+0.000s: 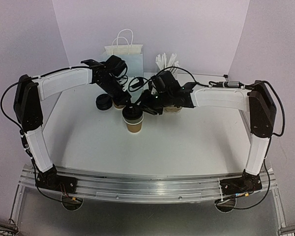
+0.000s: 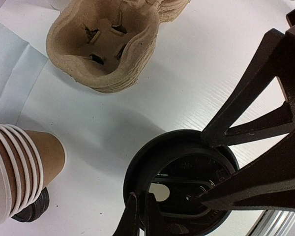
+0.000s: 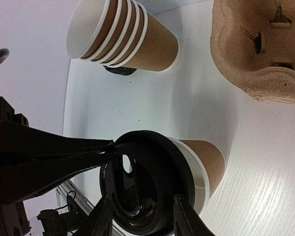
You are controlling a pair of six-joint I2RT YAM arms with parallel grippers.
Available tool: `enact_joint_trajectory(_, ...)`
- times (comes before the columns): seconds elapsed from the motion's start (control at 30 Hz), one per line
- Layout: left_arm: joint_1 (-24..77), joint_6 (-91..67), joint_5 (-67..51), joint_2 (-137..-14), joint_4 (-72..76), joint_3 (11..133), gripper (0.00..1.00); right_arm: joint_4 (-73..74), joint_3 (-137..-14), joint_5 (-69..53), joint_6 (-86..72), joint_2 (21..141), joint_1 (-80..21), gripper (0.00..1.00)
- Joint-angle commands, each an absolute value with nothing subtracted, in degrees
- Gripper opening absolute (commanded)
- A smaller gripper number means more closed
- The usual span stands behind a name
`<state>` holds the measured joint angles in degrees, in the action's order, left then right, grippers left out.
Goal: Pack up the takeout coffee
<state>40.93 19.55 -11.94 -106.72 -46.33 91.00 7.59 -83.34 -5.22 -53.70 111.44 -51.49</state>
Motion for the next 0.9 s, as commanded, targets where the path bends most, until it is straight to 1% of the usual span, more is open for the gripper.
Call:
enact_joint_trajectory(0.0, 40.87, 18.57, -13.35, -102.81, -45.52, 90.27, 0.00, 11.04, -85.20, -2.97, -52.58, 111.34, -52.28, 0.38)
enact_joint_trajectory(0.13, 40.87, 17.45, -13.72, -102.65, -44.03, 88.11, 0.00, 11.90, -85.31, -2.38, -52.65, 111.90, -52.81, 0.38)
enact_joint_trajectory(0.87, 41.37, 17.06, -14.08, -104.22, -38.63, 85.59, 0.00, 13.25, -86.19, -1.30, -52.38, 113.77, -53.59, 0.37)
